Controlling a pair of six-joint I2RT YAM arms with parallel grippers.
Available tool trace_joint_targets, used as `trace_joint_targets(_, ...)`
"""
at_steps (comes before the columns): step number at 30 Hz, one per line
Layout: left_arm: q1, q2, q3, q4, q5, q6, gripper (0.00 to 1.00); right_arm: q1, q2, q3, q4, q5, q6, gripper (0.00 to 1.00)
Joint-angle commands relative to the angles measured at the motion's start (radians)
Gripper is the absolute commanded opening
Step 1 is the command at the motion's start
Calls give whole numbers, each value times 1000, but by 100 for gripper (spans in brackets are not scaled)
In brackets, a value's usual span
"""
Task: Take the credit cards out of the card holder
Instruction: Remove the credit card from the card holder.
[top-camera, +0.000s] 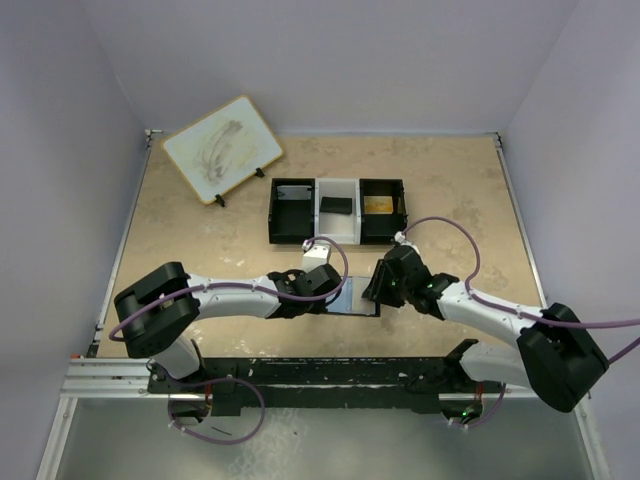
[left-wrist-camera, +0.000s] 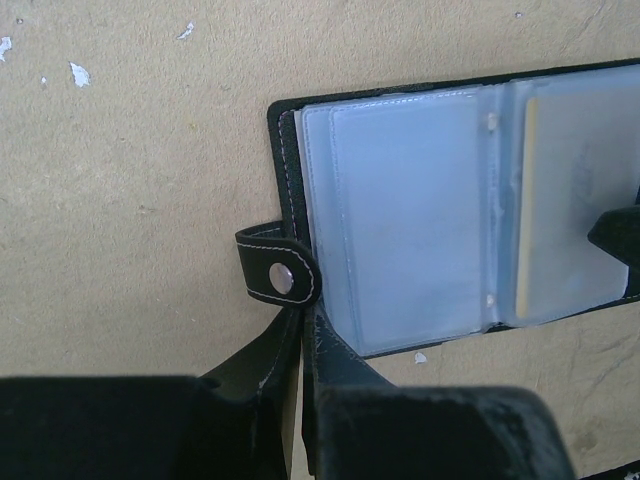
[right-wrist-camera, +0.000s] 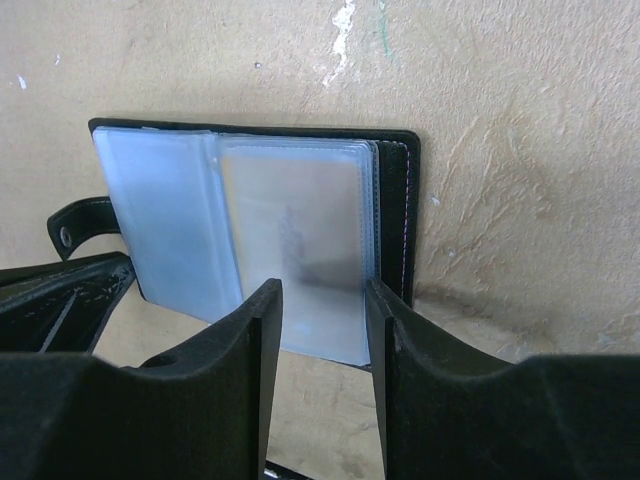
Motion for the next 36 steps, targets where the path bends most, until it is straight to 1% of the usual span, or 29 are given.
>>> trace_joint_targets(1, -8, 7, 28, 16, -6, -9, 1, 1, 21, -8, 37, -9, -5, 41)
trace_joint_targets(4, -8, 11, 28, 16, -3, -7, 1, 1, 20, -4, 17, 14, -4, 42)
trace_joint_targets(7, -7, 17, 31, 17, -1, -5, 1, 1, 18, -6, 22, 3, -2, 43)
trace_joint_targets(11, -8, 21, 32, 22, 4, -3, 0, 2, 15, -47, 107, -136, 30, 42)
trace_joint_targets(14, -8, 26, 32, 21, 8, -3, 0, 1, -18, -63, 190, -147, 44, 41)
trace_joint_targets(18, -8, 28, 31, 23, 8, 0, 0, 1, -60, -66, 226, -215, 77, 41)
trace_joint_targets(22, -9, 31, 31, 26, 11, 0, 0, 1, -66, -45, 218, -226, 65, 41)
trace_joint_targets(25, -9, 30, 30, 26, 11, 0, 0, 1, -68, -29, 208, -206, 57, 41)
trace_joint_targets(31, -9, 28, 26, 25, 8, 0, 0, 1, -37, -5, 165, -186, 39, 41)
trace_joint_targets(36, -9, 12, 20, 21, -4, -6, 0, 1, -55, 3, 212, -187, 38, 41)
